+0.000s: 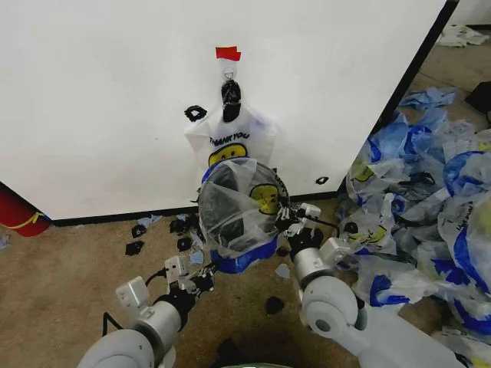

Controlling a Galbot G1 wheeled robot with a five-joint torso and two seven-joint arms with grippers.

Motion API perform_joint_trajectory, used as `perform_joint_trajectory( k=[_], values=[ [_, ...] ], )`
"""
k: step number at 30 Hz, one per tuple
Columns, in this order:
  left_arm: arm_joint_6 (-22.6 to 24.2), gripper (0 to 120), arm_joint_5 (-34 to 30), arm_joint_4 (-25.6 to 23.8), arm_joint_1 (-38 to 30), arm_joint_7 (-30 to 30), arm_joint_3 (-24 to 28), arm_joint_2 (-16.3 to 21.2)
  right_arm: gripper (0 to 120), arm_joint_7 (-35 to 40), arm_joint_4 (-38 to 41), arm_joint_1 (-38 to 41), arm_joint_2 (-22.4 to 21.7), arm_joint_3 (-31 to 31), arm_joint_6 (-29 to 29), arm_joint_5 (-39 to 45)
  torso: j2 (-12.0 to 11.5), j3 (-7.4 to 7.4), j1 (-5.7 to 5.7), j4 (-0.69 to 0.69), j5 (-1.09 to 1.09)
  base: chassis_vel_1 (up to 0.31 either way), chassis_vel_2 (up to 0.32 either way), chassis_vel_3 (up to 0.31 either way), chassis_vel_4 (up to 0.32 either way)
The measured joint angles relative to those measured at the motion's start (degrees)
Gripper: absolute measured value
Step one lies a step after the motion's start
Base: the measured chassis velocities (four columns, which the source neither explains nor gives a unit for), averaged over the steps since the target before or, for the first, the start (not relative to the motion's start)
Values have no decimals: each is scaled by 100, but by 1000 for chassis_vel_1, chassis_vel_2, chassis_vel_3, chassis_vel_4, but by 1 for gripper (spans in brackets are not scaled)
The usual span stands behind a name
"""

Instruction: Pick up the garbage bag from the wall and place it over the trash bin.

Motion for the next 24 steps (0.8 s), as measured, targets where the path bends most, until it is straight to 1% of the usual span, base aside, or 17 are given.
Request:
perform_joint_trajectory(
  k=[2,7,10,14,24],
  values=[
    [-10,0,35,57,1,19,13,-18,0,1,13,-5,-4,9,2,18,0,0,0,0,0,0,0,0,0],
    [-97,0,210,492,-103,103,149,-152,0,3,141,-102,-71,70,19,90,0,0,0,0,0,0,0,0,0],
    [-127,0,263,589,-137,114,188,-198,0,3,157,-121,-85,79,19,90,0,0,0,0,0,0,0,0,0],
    [-221,0,409,950,-196,192,259,-287,0,7,229,-185,-125,101,19,92,0,0,0,0,0,0,0,0,0],
    [-293,0,575,1331,-237,304,308,-416,0,-16,315,-321,-197,145,10,61,0,0,0,0,1,0,0,0,0]
  ],
)
